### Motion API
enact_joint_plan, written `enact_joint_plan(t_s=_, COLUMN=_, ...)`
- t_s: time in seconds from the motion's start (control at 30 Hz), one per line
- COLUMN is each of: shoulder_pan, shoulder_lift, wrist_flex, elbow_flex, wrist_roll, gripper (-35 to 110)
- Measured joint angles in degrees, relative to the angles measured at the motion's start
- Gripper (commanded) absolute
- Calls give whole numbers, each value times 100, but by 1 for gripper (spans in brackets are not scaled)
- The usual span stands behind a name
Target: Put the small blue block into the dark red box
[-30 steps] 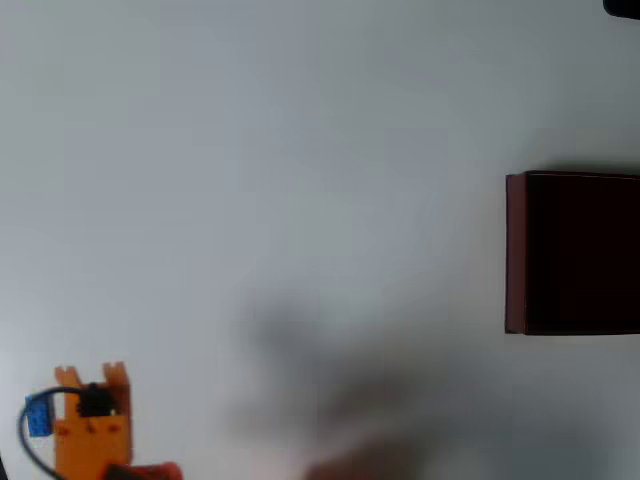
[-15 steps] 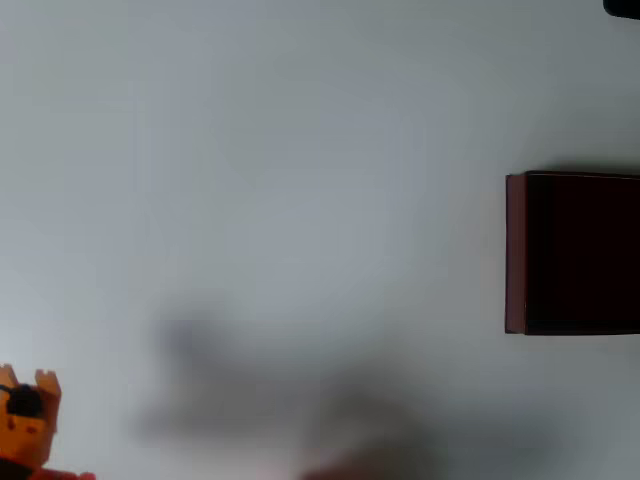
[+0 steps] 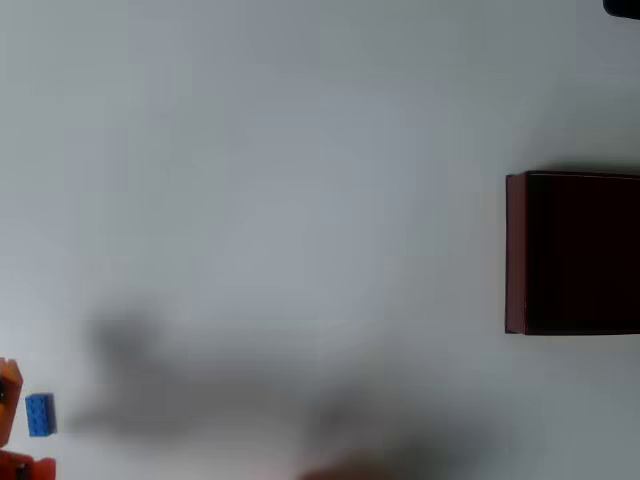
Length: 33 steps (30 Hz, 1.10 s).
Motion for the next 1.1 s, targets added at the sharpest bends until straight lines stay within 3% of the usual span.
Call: enact_joint_plan(t_s=1.1, shoulder_pan=185, shoulder_lift=-1257, wrist_flex=-97, elbow_flex=-712, wrist_roll=-308, gripper=23)
